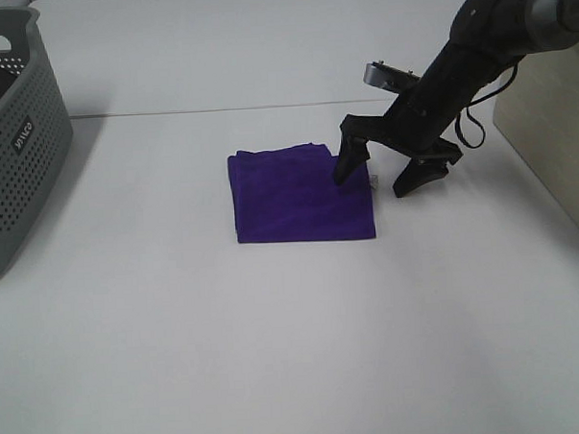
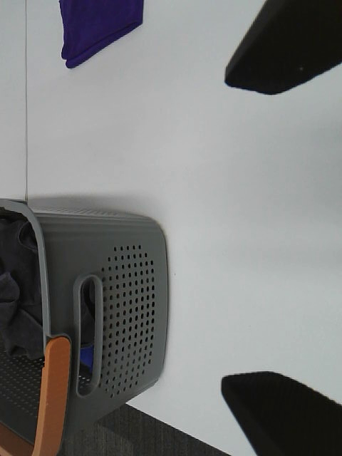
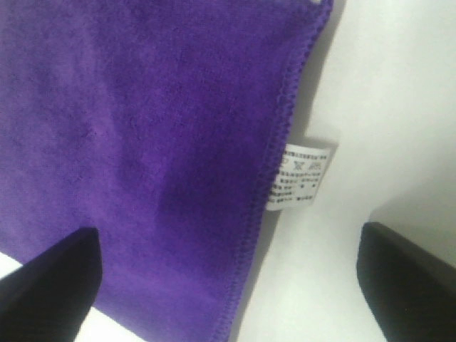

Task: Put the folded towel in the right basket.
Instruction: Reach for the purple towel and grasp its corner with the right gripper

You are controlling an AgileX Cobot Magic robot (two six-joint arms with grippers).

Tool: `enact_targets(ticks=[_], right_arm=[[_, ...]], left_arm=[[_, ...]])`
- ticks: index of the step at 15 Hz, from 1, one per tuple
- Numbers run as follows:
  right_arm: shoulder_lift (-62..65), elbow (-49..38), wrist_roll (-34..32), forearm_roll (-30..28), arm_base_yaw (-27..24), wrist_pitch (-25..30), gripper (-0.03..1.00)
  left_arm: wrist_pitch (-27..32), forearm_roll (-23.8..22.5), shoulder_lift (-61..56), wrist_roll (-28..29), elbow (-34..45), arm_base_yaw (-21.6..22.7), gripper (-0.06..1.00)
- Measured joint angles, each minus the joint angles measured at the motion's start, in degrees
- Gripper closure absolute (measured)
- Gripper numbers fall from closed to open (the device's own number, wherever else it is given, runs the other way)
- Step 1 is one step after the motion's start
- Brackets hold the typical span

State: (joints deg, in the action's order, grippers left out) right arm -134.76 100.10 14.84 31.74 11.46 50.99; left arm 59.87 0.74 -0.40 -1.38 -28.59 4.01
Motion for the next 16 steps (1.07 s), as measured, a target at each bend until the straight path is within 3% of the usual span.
enact_targets(ticks=[6,10,13,16], right_arm=[[-0.97,0.63,-0.69,0.34,0.06,-1.49,0.05],[-4.07,1.95,-2.01,6.59,3.67,-2.41,0.18],[-5.21,2.01,-2.12,8.31,11.23,-7.33,0.43],[-5.96,2.01,-2.41,7.85,14.73,-9.57,0.90]], left_arm=[[0.00,0.00,0.00,0.00,0.00,0.00,-0.05],[0.00,0.00,0.00,0.00,0.00,0.00,-0.05],[0.00,0.00,0.00,0.00,0.00,0.00,-0.05],[0.00,0.00,0.00,0.00,0.00,0.00,-0.05]])
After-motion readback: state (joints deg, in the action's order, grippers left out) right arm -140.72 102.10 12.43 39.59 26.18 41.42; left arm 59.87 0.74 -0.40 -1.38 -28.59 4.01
